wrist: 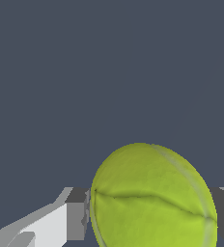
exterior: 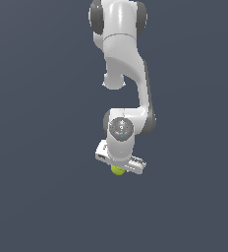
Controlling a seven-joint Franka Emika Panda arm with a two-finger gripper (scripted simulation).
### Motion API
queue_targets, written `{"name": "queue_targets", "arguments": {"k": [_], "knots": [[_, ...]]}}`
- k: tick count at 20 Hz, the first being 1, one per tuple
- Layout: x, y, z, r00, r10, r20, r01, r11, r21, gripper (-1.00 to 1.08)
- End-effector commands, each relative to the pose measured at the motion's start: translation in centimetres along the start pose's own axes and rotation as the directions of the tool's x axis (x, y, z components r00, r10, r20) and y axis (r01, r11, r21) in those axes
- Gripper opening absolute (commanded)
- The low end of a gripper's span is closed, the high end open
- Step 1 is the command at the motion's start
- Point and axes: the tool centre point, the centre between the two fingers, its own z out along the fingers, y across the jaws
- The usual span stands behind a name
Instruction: Pick up the object and move it to a goal position.
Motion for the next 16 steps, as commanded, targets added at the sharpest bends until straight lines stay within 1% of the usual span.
{"name": "queue_targets", "arguments": {"k": [1,5,9,13,16], "knots": [[0.4,0.2,-0.9,1.0,-0.001,-0.012,0.001,1.0,0.003,-1.0],[1.6,1.0,-3.3,0.999,-0.004,-0.046,0.005,1.0,0.008,-1.0],[3.2,2.2,-7.3,0.995,-0.01,-0.099,0.012,1.0,0.017,-1.0],[5.2,3.9,-13.0,0.985,-0.017,-0.173,0.022,0.999,0.028,-1.0],[6.7,5.6,-18.5,0.97,-0.023,-0.243,0.034,0.999,0.039,-1.0]]}}
